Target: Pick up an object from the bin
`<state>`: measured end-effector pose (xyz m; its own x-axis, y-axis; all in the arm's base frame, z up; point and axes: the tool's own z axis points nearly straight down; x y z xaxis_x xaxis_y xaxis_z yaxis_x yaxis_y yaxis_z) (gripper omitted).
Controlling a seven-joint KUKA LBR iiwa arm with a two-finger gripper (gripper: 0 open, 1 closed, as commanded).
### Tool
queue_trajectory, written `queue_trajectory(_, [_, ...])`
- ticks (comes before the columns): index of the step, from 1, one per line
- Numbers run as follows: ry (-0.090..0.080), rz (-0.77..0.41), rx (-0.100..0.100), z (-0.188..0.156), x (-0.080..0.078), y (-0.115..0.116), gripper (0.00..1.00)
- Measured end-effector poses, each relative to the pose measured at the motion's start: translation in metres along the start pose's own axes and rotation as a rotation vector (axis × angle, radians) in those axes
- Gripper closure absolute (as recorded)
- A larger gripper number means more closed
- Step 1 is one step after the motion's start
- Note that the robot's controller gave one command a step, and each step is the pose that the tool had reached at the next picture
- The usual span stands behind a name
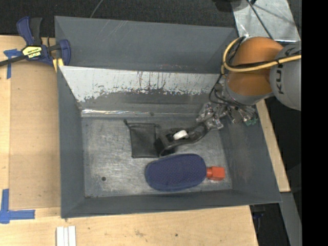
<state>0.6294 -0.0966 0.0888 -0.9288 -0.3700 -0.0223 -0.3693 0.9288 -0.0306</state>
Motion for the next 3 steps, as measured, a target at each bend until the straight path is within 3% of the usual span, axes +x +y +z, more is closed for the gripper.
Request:
queue_trajectory(1, [0.009, -0.073, -0.024, -0.141, 0.002, 0.009, 1.0])
queue_trajectory(2, [0.017, -0.072, -0.03, -0.135, 0.004, 0.01, 0.0])
queue_trajectory(3, [0.012, -0.107, -0.026, 0.001, -0.011, 0.06, 0.0])
